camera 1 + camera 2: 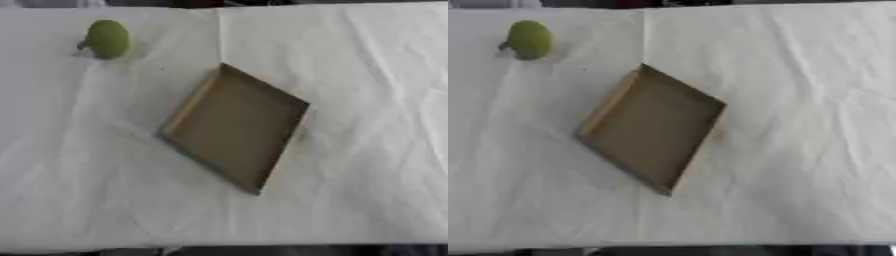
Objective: Pick up objects on the table and place them in the box.
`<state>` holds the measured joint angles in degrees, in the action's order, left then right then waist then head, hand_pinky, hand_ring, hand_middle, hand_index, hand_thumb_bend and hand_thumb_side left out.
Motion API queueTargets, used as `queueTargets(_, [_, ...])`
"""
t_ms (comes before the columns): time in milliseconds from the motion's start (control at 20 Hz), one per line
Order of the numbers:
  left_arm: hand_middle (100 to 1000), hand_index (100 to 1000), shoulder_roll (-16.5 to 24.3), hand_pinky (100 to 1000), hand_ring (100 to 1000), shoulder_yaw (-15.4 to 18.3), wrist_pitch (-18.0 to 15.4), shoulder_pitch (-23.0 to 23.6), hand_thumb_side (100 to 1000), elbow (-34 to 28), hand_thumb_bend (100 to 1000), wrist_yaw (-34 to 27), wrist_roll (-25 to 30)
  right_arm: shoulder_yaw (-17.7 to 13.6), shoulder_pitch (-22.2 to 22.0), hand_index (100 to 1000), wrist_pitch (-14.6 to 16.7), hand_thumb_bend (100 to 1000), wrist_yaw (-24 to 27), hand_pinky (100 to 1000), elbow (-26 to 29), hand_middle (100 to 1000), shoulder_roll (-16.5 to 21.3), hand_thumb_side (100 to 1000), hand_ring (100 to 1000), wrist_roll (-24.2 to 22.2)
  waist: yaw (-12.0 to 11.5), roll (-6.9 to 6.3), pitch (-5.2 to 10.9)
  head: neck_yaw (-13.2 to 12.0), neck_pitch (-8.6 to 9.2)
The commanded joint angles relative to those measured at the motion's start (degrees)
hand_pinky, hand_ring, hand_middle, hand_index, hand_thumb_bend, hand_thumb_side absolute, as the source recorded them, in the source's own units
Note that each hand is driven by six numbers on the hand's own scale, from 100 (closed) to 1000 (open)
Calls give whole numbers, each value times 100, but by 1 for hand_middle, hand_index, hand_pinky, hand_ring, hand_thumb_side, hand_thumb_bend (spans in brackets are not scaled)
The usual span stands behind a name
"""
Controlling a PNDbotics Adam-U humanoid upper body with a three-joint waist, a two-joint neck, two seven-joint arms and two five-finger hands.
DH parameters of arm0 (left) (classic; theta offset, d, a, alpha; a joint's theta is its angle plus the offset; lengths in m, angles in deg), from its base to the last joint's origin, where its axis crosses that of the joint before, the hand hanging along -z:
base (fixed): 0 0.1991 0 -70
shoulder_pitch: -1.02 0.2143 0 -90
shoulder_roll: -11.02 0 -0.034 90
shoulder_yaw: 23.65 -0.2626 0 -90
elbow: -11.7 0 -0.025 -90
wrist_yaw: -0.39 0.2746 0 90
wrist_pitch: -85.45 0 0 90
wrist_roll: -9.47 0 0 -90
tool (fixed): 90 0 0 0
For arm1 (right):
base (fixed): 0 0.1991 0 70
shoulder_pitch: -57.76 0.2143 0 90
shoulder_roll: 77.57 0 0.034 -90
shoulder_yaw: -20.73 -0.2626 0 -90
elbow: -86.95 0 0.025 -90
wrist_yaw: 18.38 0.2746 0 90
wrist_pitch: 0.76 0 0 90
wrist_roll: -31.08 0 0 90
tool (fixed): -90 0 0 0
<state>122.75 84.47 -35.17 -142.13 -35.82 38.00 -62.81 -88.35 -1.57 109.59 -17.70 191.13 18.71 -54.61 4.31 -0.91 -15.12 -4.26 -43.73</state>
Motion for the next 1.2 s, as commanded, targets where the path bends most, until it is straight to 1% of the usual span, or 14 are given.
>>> queueTargets(50, [952, 933, 159, 950, 946, -53, -184, -162, 140, 129, 394, 600, 153, -52, 55, 809, -10, 100, 48, 769, 104, 735, 131, 353, 707, -16, 9, -3, 107, -20, 48])
queueTargets(150, [944, 927, 133, 965, 951, -94, -209, -203, 116, 238, 456, 928, 321, -51, 54, 809, -17, 100, 50, 769, 110, 735, 121, 354, 707, -20, 16, -4, 114, -30, 45])
queueTargets(250, [939, 929, 91, 972, 954, -134, -237, -261, 103, 391, 490, 1169, 563, -50, 53, 809, -26, 100, 51, 769, 114, 735, 112, 354, 707, -24, 24, -4, 122, -43, 37])
queueTargets(300, [922, 920, 79, 979, 954, -159, -262, -292, 100, 465, 543, 1268, 694, -49, 54, 809, -30, 100, 53, 769, 116, 735, 109, 354, 707, -26, 29, -6, 124, -56, 30])
queueTargets(400, [923, 922, 66, 992, 962, -194, -314, -365, 100, 599, 600, 1448, 899, -47, 51, 808, -36, 100, 56, 770, 119, 735, 106, 355, 707, -29, 37, -14, 128, -79, 13])
queueTargets(550, [931, 928, 24, 992, 968, -209, -348, -480, 100, 795, 627, 1651, 1073, -45, 50, 808, -46, 100, 62, 770, 125, 735, 99, 356, 706, -37, 50, -25, 129, -117, 5])
queueTargets(750, [937, 936, -48, 991, 972, -219, -306, -593, 100, 940, 625, 1757, 1162, -45, 62, 806, -51, 100, 70, 770, 132, 735, 93, 357, 706, -43, 81, -32, 117, -163, 14])
queueTargets(950, [955, 958, -131, 985, 977, -241, -289, -692, 100, 1006, 599, 1750, 1219, -42, 101, 804, -56, 100, 81, 770, 146, 735, 83, 359, 706, -52, 138, -54, 69, -244, 36])
queueTargets(1200, [958, 953, -200, 971, 972, -245, -192, -800, 100, 1069, 550, 1672, 1255, -39, 170, 801, -63, 100, 98, 770, 164, 735, 71, 363, 706, -70, 259, -94, -23, -352, 89])
